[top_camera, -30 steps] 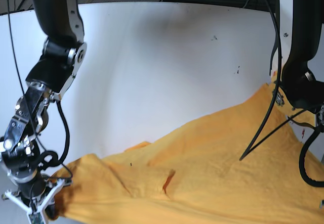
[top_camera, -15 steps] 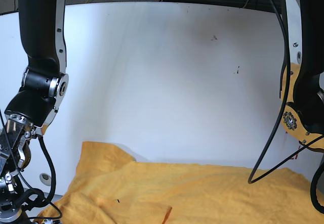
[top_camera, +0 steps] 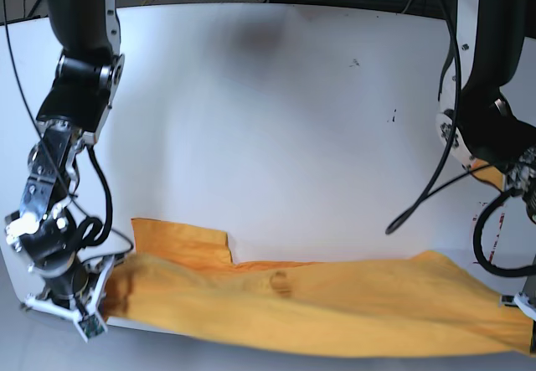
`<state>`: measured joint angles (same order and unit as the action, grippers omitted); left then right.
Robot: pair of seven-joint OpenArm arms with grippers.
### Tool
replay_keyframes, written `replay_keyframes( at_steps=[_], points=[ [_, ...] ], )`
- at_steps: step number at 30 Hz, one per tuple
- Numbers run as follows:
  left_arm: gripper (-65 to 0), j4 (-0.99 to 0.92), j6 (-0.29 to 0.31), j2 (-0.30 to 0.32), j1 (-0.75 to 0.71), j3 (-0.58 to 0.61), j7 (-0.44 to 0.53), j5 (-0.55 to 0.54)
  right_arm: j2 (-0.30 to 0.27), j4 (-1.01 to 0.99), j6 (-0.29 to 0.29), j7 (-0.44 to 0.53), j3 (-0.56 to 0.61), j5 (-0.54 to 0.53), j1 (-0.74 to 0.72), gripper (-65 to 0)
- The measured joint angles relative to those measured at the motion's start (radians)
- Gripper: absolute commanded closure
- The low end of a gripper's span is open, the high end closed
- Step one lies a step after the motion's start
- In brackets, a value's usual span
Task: Layout the t-shirt on the table in an organized manner, then fold the t-shirt properly
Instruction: 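Lower the stretched shirt flat onto the table with both grippers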
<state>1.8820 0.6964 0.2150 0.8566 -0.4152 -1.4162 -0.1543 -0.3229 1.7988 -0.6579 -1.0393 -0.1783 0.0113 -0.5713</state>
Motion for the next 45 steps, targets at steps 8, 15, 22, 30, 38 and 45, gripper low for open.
replay_keyframes(
  at_steps=[8, 15, 22, 30, 38, 45],
  points=[
    [-0.6, 0.068, 0.001, -0.004, -0.281, -0.058, 0.004, -0.01, 0.076, 0.074, 0.002, -0.005, -0.114, 0.008, 0.288, -1.4],
    [-0.6, 0.078, 0.002, -0.006, -0.52, -0.151, 0.0, -0.014, 0.129, 0.092, 0.002, -0.002, -0.171, -0.001, 0.469, -1.4],
    [-0.4, 0.077, 0.0, -0.006, -0.721, -0.195, 0.003, -0.008, 0.177, 0.091, 0.003, 0.008, -0.196, -0.008, 0.599, -1.4],
    [-0.4, 0.077, 0.001, -0.006, -0.92, -0.225, 0.05, -0.011, 0.223, 0.09, 0.003, 0.007, -0.222, 0.01, 0.686, -1.4],
    [-0.6, 0.077, 0.002, -0.006, -1.035, -0.264, 0.108, -0.017, 0.225, 0.091, 0.003, 0.01, -0.233, 0.001, 0.747, -1.4],
    [-1.1, 0.077, 0.003, -0.006, -1.106, -0.275, 0.152, -0.018, 0.235, 0.091, 0.005, 0.01, -0.233, 0.004, 0.762, -14.0]
  ],
)
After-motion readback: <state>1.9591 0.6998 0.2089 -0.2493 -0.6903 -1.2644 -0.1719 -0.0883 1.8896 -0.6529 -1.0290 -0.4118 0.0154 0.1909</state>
